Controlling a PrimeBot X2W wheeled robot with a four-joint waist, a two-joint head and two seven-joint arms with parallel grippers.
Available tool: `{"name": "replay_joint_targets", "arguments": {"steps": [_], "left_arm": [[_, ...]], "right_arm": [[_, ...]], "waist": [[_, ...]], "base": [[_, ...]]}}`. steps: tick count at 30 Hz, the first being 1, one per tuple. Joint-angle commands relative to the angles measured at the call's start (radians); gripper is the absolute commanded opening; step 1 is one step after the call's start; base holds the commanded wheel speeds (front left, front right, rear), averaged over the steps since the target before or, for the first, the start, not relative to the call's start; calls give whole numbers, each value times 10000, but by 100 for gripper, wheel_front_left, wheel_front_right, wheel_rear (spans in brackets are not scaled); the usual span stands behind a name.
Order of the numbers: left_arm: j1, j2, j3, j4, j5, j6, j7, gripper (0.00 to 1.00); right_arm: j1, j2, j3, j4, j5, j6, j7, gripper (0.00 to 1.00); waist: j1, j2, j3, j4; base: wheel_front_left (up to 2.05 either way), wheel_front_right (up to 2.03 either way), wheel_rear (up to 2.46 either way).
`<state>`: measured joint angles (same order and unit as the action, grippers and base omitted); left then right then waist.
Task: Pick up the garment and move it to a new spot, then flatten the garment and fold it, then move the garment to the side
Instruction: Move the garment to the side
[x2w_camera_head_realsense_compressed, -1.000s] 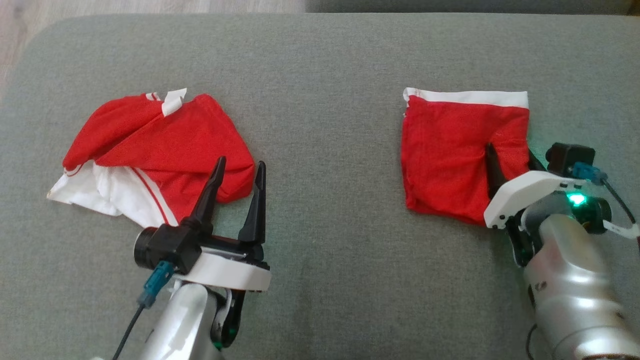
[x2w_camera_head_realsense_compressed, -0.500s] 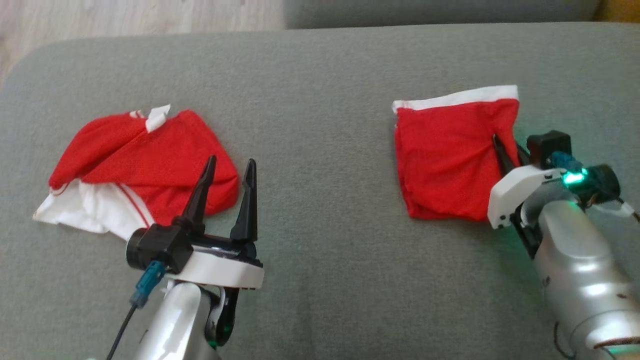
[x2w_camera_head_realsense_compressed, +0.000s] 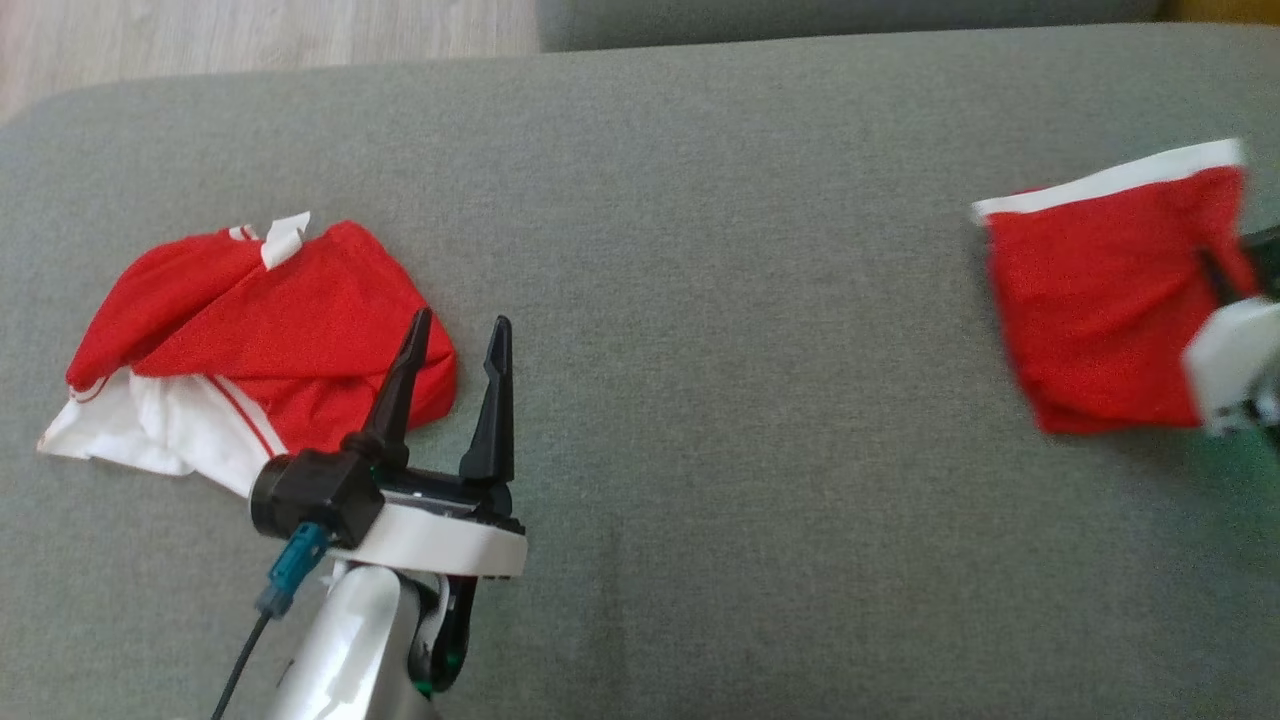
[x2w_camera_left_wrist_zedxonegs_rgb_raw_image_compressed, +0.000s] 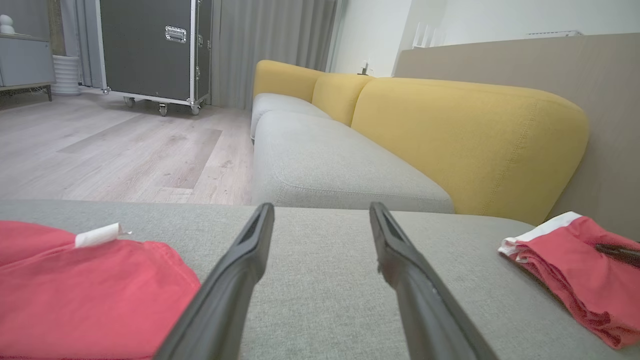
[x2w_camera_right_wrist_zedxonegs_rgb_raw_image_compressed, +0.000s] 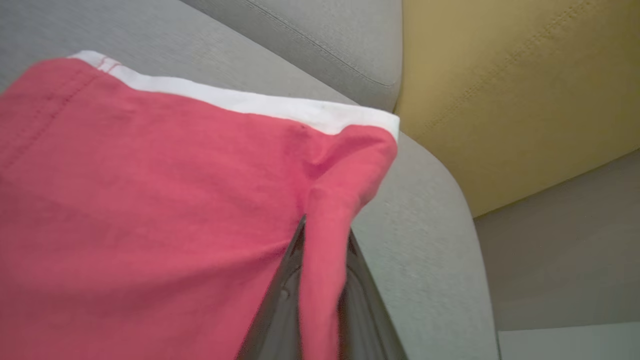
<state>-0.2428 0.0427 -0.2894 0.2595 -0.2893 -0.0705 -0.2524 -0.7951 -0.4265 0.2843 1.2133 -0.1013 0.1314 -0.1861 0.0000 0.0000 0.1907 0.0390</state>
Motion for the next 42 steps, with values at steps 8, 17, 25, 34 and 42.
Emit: {"name": "replay_joint_targets", "arguments": {"steps": [8,17,25,34,42], "left_arm": [[-580,75,329,-346,70,-34,-94,100],[-776,75,355,-337,105,-97,-94,100],[-795,75,394,-243,124,-79,-94,100],[-501,75,794,-280,214,-74,-94,100],[192,75,1316,-459,417,-106,-94,100]], "right_arm": [[-647,-1785,313,271,512,-7,219,0],[-853,-2459,122,428,527,-7,408,0],[-964,-2312,-756,418,563,-7,211,100],[-999,-1024,-1737,-352,302,-7,-457,100],[-396,1164,-2507,-2228,568,-7,-724,100]], "waist": [[0,0,560,292],[0,0,817,417],[0,0,705,320],[0,0,-287,-69],[0,0,-1585,-305]], "base": [[0,0,0],[0,0,0],[0,0,0],[0,0,0],[0,0,0]]}}
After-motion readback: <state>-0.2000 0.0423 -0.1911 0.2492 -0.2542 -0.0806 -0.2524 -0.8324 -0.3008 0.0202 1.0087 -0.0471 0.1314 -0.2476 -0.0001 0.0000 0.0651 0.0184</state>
